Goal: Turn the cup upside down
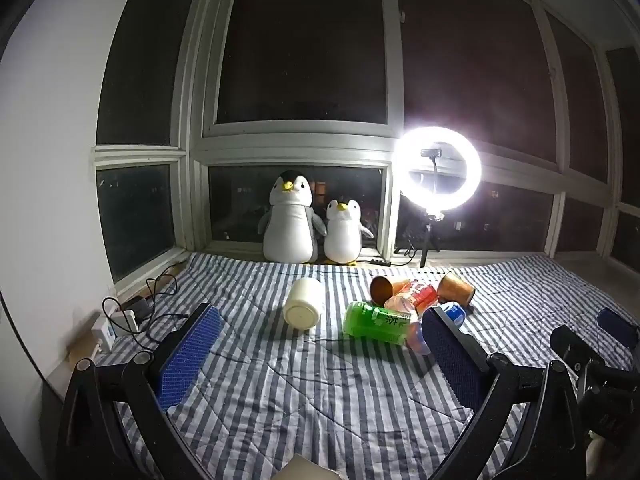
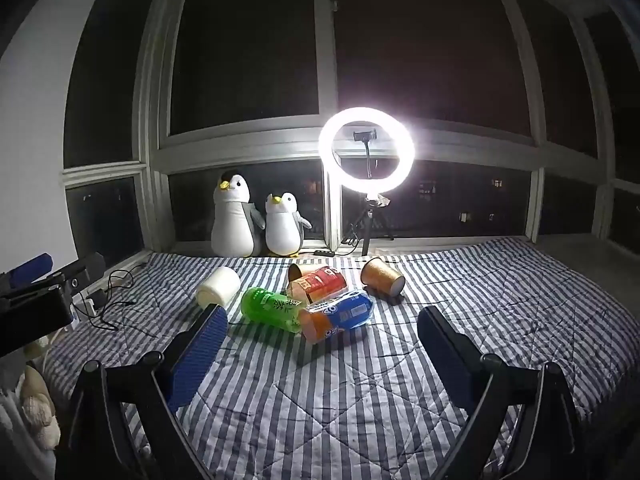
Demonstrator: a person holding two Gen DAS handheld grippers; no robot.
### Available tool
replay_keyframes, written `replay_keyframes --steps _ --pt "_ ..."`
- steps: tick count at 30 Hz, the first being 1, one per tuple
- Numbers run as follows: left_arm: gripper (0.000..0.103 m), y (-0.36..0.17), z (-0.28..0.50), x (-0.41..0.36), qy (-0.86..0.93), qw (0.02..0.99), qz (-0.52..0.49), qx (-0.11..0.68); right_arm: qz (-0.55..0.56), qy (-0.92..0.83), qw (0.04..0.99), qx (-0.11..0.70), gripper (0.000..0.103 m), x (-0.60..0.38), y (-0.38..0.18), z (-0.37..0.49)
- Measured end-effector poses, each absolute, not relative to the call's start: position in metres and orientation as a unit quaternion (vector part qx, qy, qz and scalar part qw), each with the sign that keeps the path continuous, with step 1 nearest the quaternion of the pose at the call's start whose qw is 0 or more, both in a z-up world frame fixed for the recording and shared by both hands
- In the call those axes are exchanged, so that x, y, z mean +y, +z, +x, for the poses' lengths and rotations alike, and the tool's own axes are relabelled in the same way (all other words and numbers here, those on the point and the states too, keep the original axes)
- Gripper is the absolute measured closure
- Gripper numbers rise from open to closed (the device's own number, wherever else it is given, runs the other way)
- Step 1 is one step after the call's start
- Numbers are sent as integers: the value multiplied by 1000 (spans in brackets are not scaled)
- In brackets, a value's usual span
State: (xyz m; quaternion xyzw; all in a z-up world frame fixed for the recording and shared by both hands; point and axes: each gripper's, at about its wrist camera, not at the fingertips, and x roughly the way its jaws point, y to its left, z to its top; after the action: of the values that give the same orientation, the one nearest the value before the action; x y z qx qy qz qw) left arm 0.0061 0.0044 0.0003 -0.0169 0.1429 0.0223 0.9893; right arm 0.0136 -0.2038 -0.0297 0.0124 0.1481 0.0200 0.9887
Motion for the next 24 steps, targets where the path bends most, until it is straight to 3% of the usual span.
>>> replay_keyframes --steps 24 --pt "1 -10 8 2 21 989 -18 146 16 7 990 138 9 -208 -31 15"
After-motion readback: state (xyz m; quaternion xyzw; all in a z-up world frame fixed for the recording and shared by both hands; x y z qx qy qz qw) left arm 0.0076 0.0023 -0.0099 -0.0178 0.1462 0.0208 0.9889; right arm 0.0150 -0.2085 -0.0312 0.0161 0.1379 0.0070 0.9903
